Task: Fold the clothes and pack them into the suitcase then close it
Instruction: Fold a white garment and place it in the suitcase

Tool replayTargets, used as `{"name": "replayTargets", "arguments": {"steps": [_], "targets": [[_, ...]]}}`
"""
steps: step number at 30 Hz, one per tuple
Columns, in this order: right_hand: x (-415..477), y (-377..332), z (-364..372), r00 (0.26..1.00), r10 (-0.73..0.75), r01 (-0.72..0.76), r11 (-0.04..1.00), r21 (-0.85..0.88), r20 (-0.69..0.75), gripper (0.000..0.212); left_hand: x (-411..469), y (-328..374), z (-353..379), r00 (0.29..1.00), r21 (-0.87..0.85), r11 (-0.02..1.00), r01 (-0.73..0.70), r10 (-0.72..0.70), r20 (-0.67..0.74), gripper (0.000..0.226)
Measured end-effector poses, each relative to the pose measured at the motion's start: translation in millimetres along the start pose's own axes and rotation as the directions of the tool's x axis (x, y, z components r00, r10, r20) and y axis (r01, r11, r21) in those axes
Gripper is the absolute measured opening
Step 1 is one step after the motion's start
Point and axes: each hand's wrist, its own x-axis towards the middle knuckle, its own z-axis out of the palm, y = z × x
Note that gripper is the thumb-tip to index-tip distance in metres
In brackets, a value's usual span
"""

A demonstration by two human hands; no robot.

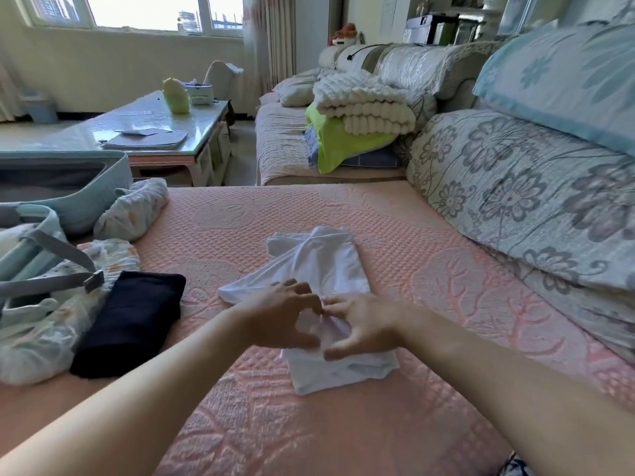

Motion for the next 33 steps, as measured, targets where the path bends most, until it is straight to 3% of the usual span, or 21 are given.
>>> {"name": "replayTargets", "arguments": {"steps": [2, 4, 5, 7, 9, 10, 15, 18, 20, 21, 23, 25, 27, 29, 30, 31, 33], "targets": [[-18, 0, 5, 0.997, 0.019, -0.013, 0.997, -0.079, 0.078, 0.097, -9, 7, -3, 0.985, 0.034, 0.999, 0.042, -0.047, 0.167, 0.082], [-33, 0, 5, 0.993, 0.039, -0.030, 0.996, -0.082, 0.109, 0.089, -15, 12, -6, 0.972, 0.009, 0.996, 0.091, -0.091, 0.219, 0.093], [-39, 2, 5, 0.994, 0.048, -0.041, 0.997, -0.068, 0.102, 0.081, -16, 15, -7, 0.974, 0.009, 0.996, 0.092, -0.092, 0.207, 0.090], [-47, 6, 4, 0.996, 0.060, -0.055, 0.995, -0.084, 0.058, 0.072, -18, 20, -9, 0.993, 0.018, 0.998, 0.058, -0.059, 0.106, 0.062], [-55, 12, 2, 0.997, 0.072, -0.069, 0.991, -0.114, 0.015, 0.081, -20, 29, -10, 1.000, 0.039, 0.999, 0.010, -0.010, -0.010, 0.029], [-58, 17, 2, 0.997, 0.081, -0.081, 0.989, -0.127, 0.001, 0.085, -21, 35, -11, 1.000, 0.058, 0.998, 0.009, -0.007, -0.026, 0.025], [-69, 32, 22, 0.976, 0.184, -0.150, 0.957, -0.249, 0.120, 0.089, -26, 54, 1, 0.992, 0.033, 0.995, 0.098, -0.101, 0.081, 0.030], [-67, 25, 27, 0.978, 0.184, -0.154, 0.952, -0.264, 0.094, 0.079, -23, 44, 3, 0.948, -0.172, 0.957, 0.235, -0.265, -0.179, 0.016], [-65, 19, 22, 0.995, 0.102, -0.104, 0.961, -0.258, -0.021, 0.067, -25, 32, -2, 0.875, -0.273, 0.901, 0.338, -0.408, -0.262, 0.036], [-63, 16, 21, 0.996, 0.052, -0.068, 0.967, -0.247, -0.074, 0.066, -27, 25, -4, 0.873, -0.259, 0.887, 0.383, -0.439, -0.211, 0.046], [-59, 12, 23, 0.996, -0.024, 0.005, 0.976, -0.219, -0.083, 0.071, -32, 16, -3, 0.895, -0.124, 0.893, 0.433, -0.442, -0.054, 0.053], [-54, 8, 26, 0.995, -0.080, 0.069, 0.982, -0.176, -0.055, 0.068, -36, 11, 5, 0.900, -0.041, 0.900, 0.434, -0.435, -0.019, 0.039], [-52, 8, 26, 0.991, -0.111, 0.103, 0.991, -0.088, -0.081, 0.059, -36, 8, 6, 0.908, -0.085, 0.924, 0.372, -0.382, -0.175, 0.015], [-52, 9, 23, 0.988, -0.125, 0.126, 0.992, 0.005, -0.087, 0.056, -39, 5, 2, 0.895, -0.142, 0.947, 0.288, -0.319, -0.312, 0.011], [-51, 13, 24, 0.987, -0.134, 0.137, 0.990, 0.029, -0.088, 0.056, -41, 3, -1, 0.911, -0.135, 0.958, 0.253, -0.283, -0.300, 0.015], [-51, 16, 26, 0.987, -0.135, 0.139, 0.989, 0.042, -0.091, 0.055, -44, 2, -4, 0.944, -0.117, 0.962, 0.247, -0.266, -0.193, 0.018], [-53, 21, 30, 0.990, -0.105, 0.113, 0.990, 0.084, -0.094, 0.051, -53, 9, -8, 0.940, -0.076, 0.950, 0.303, -0.284, 0.191, 0.017]]}}
